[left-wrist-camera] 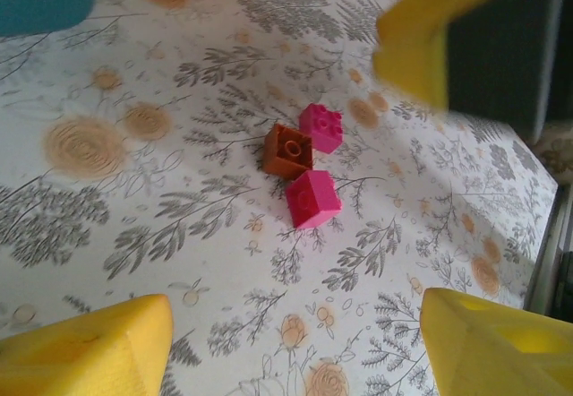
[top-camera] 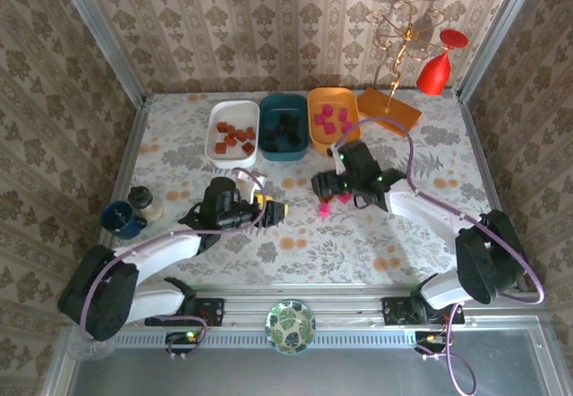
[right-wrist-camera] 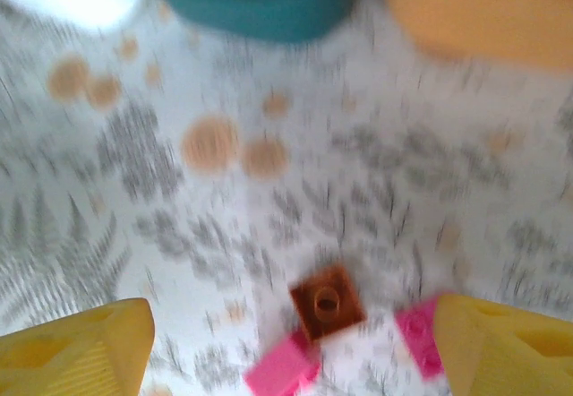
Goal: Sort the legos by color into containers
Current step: Pick up the lego from the center of the table.
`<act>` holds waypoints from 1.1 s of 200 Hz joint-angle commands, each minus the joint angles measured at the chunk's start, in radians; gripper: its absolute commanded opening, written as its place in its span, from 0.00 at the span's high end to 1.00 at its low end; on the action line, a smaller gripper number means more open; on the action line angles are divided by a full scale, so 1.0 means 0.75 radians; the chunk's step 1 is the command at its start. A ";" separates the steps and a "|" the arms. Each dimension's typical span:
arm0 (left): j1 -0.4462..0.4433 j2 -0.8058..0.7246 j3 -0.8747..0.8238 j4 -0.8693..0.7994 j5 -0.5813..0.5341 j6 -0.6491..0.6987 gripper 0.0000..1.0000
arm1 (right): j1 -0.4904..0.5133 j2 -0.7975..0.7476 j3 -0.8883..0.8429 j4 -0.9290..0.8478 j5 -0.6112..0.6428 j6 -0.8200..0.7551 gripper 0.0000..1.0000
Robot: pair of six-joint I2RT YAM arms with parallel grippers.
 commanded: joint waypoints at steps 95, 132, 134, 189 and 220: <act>-0.013 -0.001 -0.033 0.086 -0.034 0.028 0.26 | 0.238 0.273 -0.093 0.170 0.374 0.197 0.28; -0.013 -0.026 -0.034 0.058 -0.060 0.044 0.26 | 0.258 0.326 -0.090 0.212 0.386 0.218 0.39; -0.013 -0.026 -0.033 0.058 -0.061 0.044 0.26 | 0.259 0.328 -0.090 0.214 0.385 0.220 0.39; -0.013 0.001 -0.019 0.047 -0.074 0.038 0.26 | 0.293 0.360 -0.095 0.265 0.417 0.255 0.51; -0.015 0.002 -0.022 0.050 -0.074 0.030 0.26 | 0.301 0.361 -0.090 0.287 0.416 0.257 0.58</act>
